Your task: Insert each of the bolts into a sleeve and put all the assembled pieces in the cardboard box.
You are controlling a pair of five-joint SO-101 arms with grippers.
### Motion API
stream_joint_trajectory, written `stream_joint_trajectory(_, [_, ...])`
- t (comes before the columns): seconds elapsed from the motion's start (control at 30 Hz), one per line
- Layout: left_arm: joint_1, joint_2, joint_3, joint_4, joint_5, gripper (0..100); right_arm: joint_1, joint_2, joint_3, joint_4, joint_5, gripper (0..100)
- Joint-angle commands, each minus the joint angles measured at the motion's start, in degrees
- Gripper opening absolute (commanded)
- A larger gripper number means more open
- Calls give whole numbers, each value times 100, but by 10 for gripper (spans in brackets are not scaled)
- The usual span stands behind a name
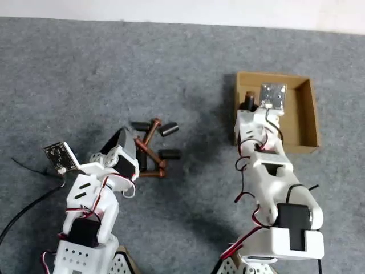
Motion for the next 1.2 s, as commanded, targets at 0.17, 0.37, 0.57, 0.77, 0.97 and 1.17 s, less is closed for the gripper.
stream_joint_trajectory(0.17, [84,4,48,-123,-62,5,215,-374,-84,-57,79,6])
stream_joint_trajectory(0.37, [84,4,48,-123,-62,5,189,-374,-75,-31,88,82])
stream_joint_trajectory(0.57, [84,4,48,-123,-62,5,189,-374,-75,-31,44,142])
stream_joint_trajectory(0.77, [84,4,48,-123,-62,5,189,-374,-75,-31,44,142])
stream_joint_trajectory(0.97, [84,4,48,-123,-62,5,189,-374,-66,-31,44,142])
stream_joint_trajectory(1.17, [84,4,48,-123,-62,5,189,-382,-57,-31,44,142])
